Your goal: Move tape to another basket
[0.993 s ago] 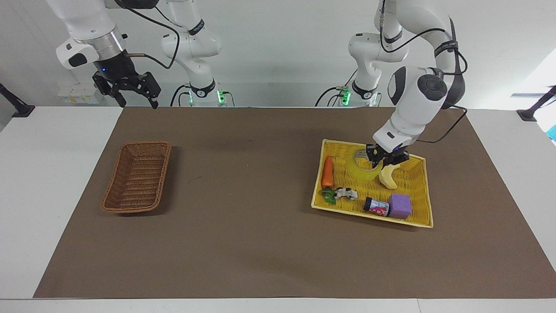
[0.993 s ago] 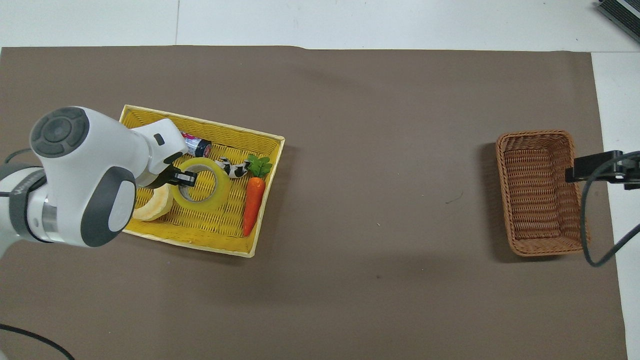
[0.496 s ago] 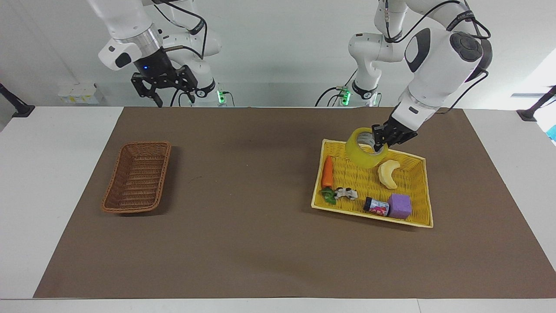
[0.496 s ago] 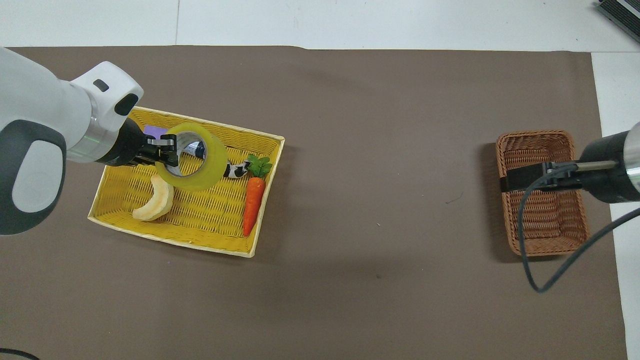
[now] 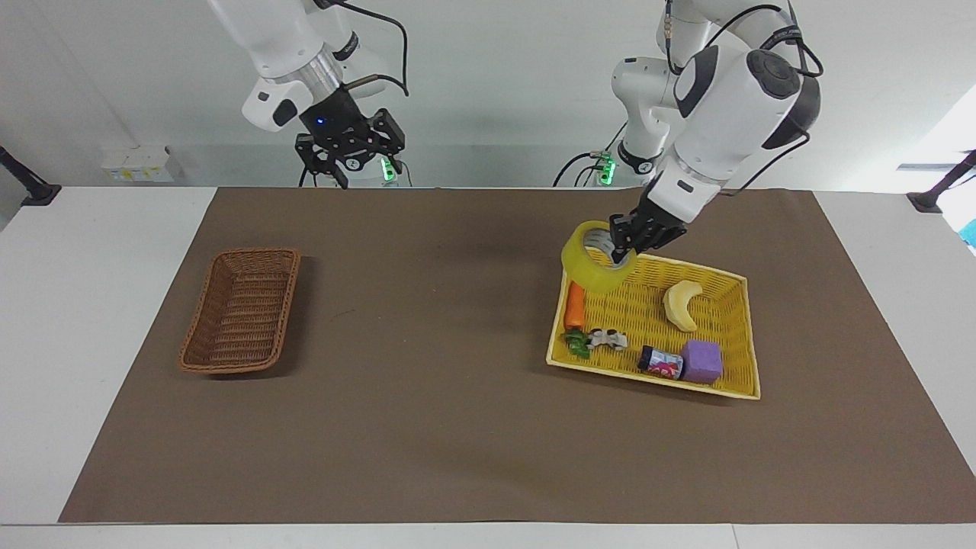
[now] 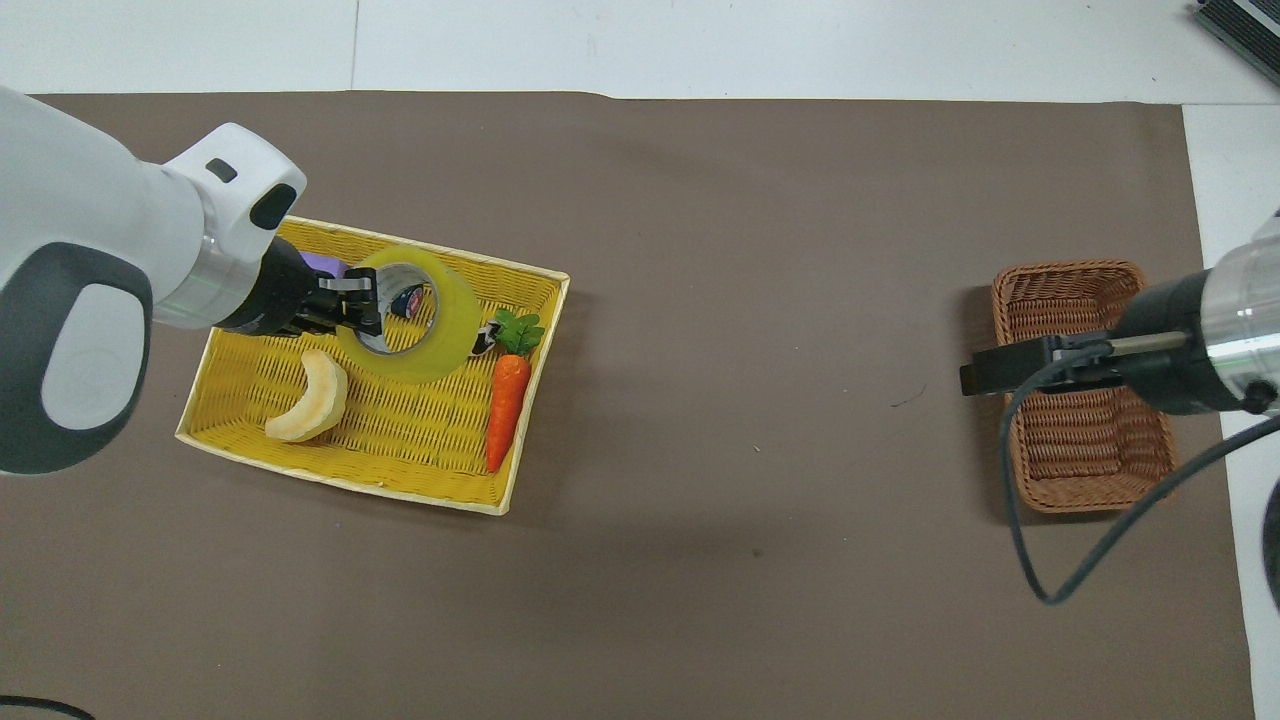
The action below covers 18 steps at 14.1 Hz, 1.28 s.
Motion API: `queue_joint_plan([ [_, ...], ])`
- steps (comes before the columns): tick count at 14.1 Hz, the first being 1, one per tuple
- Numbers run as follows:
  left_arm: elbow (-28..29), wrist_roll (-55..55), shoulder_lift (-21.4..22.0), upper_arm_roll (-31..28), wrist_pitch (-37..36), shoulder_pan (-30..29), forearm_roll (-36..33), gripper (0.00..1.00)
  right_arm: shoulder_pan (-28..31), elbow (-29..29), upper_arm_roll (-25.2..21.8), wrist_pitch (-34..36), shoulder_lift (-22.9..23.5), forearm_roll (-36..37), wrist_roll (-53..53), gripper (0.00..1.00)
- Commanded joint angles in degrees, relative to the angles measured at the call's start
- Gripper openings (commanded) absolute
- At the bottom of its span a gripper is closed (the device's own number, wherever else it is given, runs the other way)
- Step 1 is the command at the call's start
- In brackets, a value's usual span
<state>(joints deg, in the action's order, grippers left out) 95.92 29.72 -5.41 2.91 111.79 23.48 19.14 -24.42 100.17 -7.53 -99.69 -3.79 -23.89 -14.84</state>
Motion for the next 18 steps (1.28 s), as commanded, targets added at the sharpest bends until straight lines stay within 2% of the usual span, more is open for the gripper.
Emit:
queue_joint_plan([
  [1,-0.73,1.48,-0.65,-0.89,2.89,4.45,2.74,0.0,-1.42,1.78,-0.29,-3.31,0.1,-4.92,-6.33,1.0],
  [4,-0.2,4.2,-0.48,-0.89,4.48,8.41,3.01,0.0,-1.07,1.78,-0.38,-4.8,0.19,-12.04,-10.63,1.0],
  [6,-0.38,5.08,-0.39,-0.89,4.92,10.17,3.1,0.0,-0.98,2.05,-0.38,-7.36,0.28,-12.41,-11.79,1.0],
  [10,-0.99,5.08,-0.57,0.43,8.79,10.44,6.6,0.0,-0.54,4.07,-0.46,-7.01,-0.6,-12.41,-10.74,1.0],
  [13,-0.99,4.21,-0.65,0.43,8.88,10.09,11.96,0.0,-0.02,3.98,-0.81,-6.31,-0.51,-12.41,-10.48,1.0],
  [15,-0.99,2.46,-0.74,0.52,8.88,9.56,14.77,0.0,0.25,3.81,-0.82,-5.95,-0.51,-12.41,-9.25,0.48],
  [17,-0.99,-1.14,-0.74,0.43,8.79,9.21,18.72,0.0,0.43,3.54,-0.82,-5.17,-0.34,-12.41,-9.24,0.12],
  [18,-0.99,-2.81,-0.66,0.34,8.79,8.78,21.18,0.0,0.43,3.45,-0.9,-5.16,-0.34,-12.41,-9.33,0.0],
])
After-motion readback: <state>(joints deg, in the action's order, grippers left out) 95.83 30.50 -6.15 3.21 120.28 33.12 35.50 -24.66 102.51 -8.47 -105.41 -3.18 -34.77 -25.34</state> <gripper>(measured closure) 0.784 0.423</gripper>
